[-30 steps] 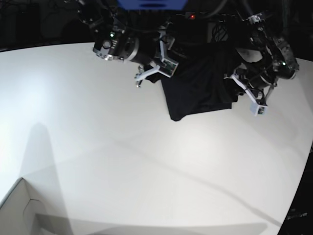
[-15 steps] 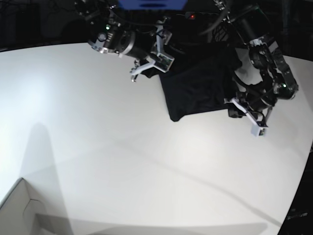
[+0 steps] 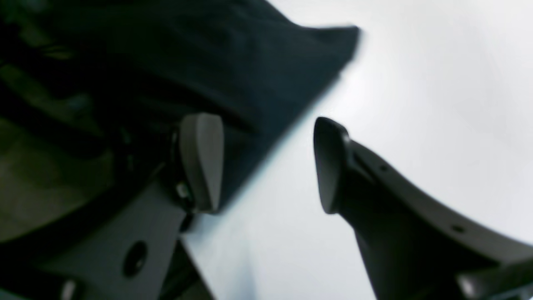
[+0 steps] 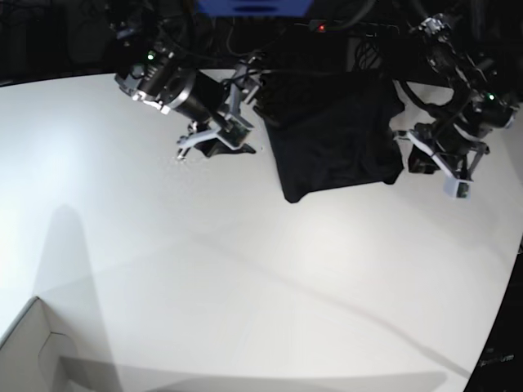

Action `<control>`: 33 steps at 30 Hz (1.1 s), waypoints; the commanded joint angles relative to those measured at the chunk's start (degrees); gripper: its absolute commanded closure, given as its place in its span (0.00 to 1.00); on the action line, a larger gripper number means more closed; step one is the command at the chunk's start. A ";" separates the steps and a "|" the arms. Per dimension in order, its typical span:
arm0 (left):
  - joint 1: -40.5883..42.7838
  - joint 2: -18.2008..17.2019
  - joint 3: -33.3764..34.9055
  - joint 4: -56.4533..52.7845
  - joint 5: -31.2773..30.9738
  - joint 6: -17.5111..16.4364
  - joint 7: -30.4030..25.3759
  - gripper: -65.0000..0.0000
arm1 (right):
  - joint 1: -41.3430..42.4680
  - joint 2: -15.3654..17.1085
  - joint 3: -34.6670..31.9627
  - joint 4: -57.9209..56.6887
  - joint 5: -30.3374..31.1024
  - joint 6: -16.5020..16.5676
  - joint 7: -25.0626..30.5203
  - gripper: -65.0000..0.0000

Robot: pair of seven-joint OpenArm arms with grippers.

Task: Layout the t-shirt on the table in an organized manner, then fold the t-shirt properly

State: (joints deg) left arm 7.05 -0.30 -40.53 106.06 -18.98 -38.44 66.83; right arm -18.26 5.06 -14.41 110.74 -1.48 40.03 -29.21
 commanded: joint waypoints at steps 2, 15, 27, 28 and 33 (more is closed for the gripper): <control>1.00 -0.28 -1.53 0.09 -0.93 -0.11 -0.94 0.61 | 0.37 -0.18 1.80 0.95 0.90 -0.03 1.56 0.45; 4.69 2.01 -1.88 -5.53 -11.22 -0.20 -0.94 0.35 | 1.43 -1.94 11.21 0.87 0.99 -0.03 1.21 0.45; 6.45 1.83 -1.88 -13.18 -23.61 -0.11 -0.94 0.34 | 0.72 -1.85 11.21 0.78 0.99 -0.03 1.12 0.45; 6.36 1.83 -1.88 -14.32 -23.52 -0.11 -0.94 0.34 | 0.46 -1.85 11.21 0.78 0.99 -0.03 1.12 0.45; 6.27 1.92 -1.88 -17.05 -23.35 0.41 -1.38 0.34 | 0.02 -1.76 11.21 0.78 0.99 -0.03 1.12 0.45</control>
State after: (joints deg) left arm 13.37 1.91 -42.33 88.53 -42.61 -38.13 65.08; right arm -18.20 3.16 -3.27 110.61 -1.43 40.03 -29.45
